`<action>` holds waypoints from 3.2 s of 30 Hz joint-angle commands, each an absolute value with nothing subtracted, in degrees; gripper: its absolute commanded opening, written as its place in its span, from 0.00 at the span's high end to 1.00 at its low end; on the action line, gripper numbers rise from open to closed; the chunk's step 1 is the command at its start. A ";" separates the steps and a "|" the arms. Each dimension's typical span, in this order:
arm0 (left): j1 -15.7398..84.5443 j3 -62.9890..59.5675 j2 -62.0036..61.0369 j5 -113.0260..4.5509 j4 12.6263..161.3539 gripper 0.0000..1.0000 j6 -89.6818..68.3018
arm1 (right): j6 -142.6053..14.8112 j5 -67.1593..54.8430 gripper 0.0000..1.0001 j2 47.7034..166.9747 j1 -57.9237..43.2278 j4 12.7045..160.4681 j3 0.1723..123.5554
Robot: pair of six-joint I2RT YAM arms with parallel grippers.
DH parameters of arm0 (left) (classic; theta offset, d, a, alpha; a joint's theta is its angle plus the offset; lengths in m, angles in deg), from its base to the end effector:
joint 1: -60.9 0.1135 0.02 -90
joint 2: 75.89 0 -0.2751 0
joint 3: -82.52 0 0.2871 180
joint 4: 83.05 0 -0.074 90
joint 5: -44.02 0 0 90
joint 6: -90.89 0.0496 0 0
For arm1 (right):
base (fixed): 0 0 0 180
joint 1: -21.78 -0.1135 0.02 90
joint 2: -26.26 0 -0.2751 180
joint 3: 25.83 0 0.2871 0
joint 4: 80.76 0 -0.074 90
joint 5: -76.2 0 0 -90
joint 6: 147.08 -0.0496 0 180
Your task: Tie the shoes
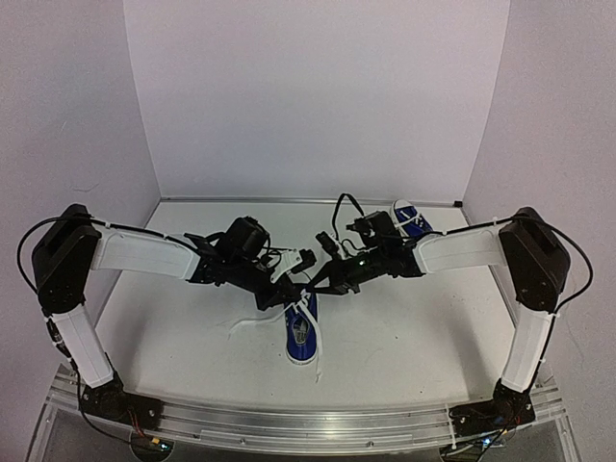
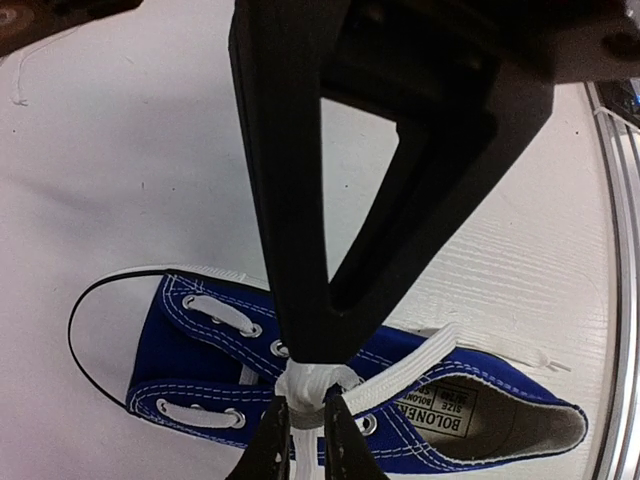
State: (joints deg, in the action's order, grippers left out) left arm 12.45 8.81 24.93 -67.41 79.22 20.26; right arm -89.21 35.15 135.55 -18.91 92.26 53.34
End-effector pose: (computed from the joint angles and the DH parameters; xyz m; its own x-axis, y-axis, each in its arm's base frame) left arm 0.2600 -0.3207 0.1681 -0.1532 0.6383 -0.7544 0.9744 0.2245 -0.0079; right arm 0.3124 0.3180 0.1648 -0.8576 -0.2768 -0.4335 -0.5056 0.2988 0.8094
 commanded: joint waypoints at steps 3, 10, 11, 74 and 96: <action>12.82 10.31 26.18 -69.16 81.99 0.88 19.31 | -89.61 35.09 1.00 132.00 -19.22 93.00 53.45; 12.82 12.63 25.06 -68.87 82.66 0.86 19.94 | -89.76 35.35 1.00 131.78 -19.25 93.13 53.49; 12.81 13.08 24.31 -68.75 83.25 0.85 19.96 | -89.77 35.43 1.00 131.83 -19.26 93.16 53.52; 12.83 11.64 22.75 -70.40 89.70 0.77 24.09 | -89.77 35.88 1.00 132.68 -20.44 93.77 53.99; 12.85 13.53 15.50 -69.61 89.49 1.00 21.29 | -88.49 33.94 0.54 130.79 -20.43 93.60 48.58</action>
State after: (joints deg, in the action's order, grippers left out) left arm 12.71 13.53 18.87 -69.77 87.01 22.76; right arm -89.76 34.92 133.69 -20.15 92.79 50.72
